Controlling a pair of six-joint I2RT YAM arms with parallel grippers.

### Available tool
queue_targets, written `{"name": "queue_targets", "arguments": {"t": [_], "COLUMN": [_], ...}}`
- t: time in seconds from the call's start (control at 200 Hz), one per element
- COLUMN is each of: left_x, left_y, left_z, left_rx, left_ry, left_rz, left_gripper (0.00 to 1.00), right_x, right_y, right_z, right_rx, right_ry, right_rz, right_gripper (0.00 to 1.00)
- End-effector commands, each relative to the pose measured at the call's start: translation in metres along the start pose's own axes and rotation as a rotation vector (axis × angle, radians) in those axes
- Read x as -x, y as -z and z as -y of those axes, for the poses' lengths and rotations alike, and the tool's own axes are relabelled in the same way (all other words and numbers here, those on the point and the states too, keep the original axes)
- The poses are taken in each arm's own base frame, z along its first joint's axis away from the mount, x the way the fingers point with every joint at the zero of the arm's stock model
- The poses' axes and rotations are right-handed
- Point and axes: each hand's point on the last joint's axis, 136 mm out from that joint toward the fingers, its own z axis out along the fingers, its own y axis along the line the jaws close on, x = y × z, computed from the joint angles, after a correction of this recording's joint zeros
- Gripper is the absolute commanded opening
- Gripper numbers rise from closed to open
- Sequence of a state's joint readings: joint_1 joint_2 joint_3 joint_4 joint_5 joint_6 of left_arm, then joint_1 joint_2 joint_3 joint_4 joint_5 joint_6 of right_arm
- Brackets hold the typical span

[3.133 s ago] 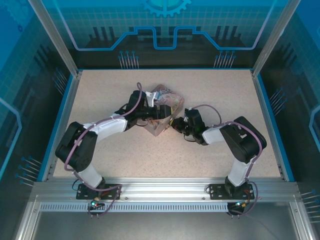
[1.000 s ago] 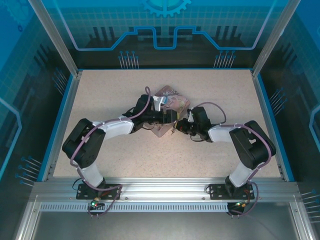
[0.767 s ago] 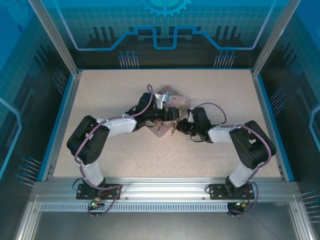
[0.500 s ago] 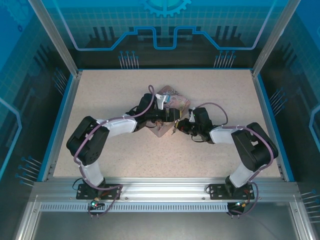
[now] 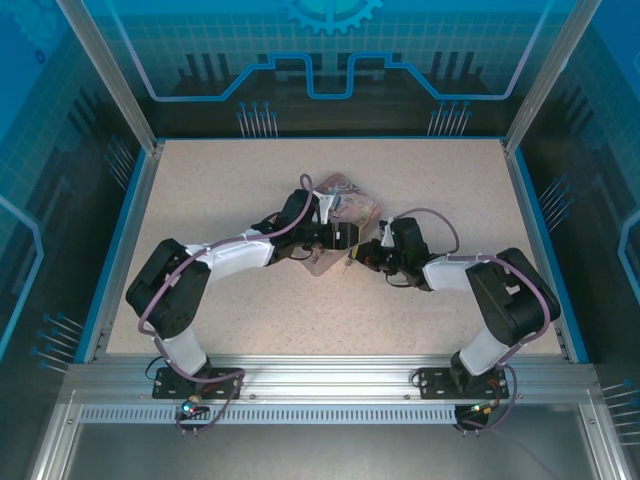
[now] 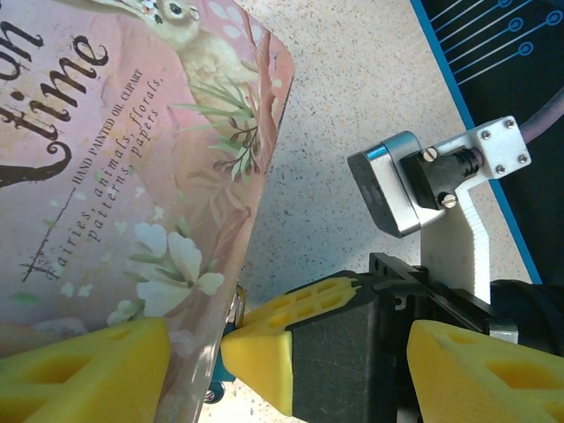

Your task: Unlock a padlock with a key

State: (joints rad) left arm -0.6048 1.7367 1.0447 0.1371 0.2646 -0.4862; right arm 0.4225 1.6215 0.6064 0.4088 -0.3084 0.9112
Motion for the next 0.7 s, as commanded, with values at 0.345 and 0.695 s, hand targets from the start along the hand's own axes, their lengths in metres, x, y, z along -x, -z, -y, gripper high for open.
{"name": "queue_targets", "arguments": {"t": [0.345,0.695], "left_x": [-0.105,-0.108], "left_y": [0.004,0.003], "left_z": [-0.08,-0.083], "left_rx": [0.271,0.276], "left_ry": [0.147,0.154], "left_rz": [-0.289,-0.294], "left_gripper": [0.73,0.73], "right_x": [0.049,0.071], "right_y": [0.011,0.015], "right_z": [-0.001,-0.002], "right_rx": [0.022,0.031], "right_ry": [-0.067,-0.166], "right_rz": [0.183,0.259], "right_gripper": [0.02,0.02]}}
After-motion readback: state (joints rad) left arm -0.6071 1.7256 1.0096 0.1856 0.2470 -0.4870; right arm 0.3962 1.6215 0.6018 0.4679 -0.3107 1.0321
